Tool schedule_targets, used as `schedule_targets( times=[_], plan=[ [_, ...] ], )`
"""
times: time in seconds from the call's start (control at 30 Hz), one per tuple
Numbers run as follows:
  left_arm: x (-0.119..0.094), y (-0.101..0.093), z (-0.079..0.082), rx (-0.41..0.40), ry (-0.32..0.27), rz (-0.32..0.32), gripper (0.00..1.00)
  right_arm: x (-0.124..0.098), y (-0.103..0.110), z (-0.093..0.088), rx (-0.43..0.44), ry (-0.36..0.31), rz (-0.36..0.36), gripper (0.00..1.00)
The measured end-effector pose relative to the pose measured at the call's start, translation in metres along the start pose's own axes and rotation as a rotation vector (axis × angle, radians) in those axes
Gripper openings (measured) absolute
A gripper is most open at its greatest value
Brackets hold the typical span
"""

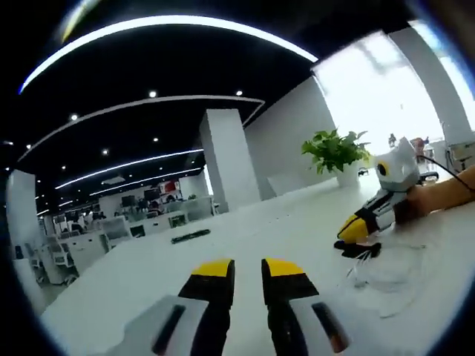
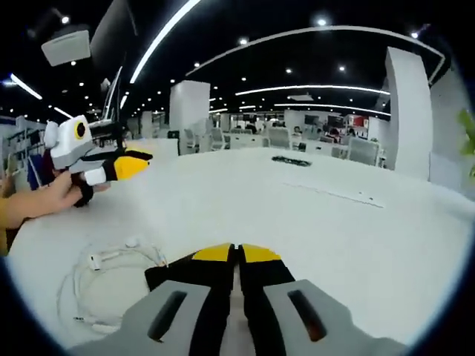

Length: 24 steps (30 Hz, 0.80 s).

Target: Peel open the Velcro strap on the desktop, arrange the wired earphones neatly onto it, and close the Velcro strap to secure them.

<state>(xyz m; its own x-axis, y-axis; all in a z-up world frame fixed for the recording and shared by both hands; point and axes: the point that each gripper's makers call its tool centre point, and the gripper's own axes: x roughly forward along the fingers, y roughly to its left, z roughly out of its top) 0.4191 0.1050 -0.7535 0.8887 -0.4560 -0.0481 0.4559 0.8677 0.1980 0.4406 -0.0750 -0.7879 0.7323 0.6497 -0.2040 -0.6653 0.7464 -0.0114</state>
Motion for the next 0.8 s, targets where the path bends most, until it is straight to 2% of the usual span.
schedule_targets(
  times=[0.1, 0.23, 0.3, 0.47, 0.6, 0.73, 0.77, 0.8],
  plan=[
    [-0.002, 0.011, -0.011, -0.065, 0.036, 0.031, 0.19, -0.008, -0.009, 0.008, 0.076, -0.052, -0.034, 0.05],
    [-0.002, 0.021, -0.029, -0.180, 0.096, 0.059, 0.19, -0.019, -0.016, 0.009, 0.107, -0.079, -0.081, 0.07],
    [-0.006, 0.025, -0.025, -0.188, 0.063, 0.077, 0.19, -0.024, -0.020, 0.012, 0.129, -0.104, -0.110, 0.08],
    [-0.019, 0.026, -0.026, -0.236, 0.046, 0.108, 0.19, -0.041, -0.039, 0.013, 0.188, -0.151, -0.222, 0.11],
    [-0.031, 0.017, -0.025, -0.235, 0.036, 0.108, 0.19, -0.054, -0.039, 0.014, 0.186, -0.175, -0.256, 0.13],
    [-0.043, 0.002, -0.023, -0.266, 0.026, 0.113, 0.21, -0.066, -0.041, 0.014, 0.218, -0.211, -0.297, 0.20],
    [-0.046, -0.002, -0.023, -0.255, 0.022, 0.123, 0.21, -0.069, -0.042, 0.014, 0.226, -0.218, -0.306, 0.21],
    [-0.051, -0.003, -0.018, -0.208, -0.001, 0.151, 0.21, -0.074, -0.041, 0.015, 0.239, -0.232, -0.315, 0.22]
  ],
)
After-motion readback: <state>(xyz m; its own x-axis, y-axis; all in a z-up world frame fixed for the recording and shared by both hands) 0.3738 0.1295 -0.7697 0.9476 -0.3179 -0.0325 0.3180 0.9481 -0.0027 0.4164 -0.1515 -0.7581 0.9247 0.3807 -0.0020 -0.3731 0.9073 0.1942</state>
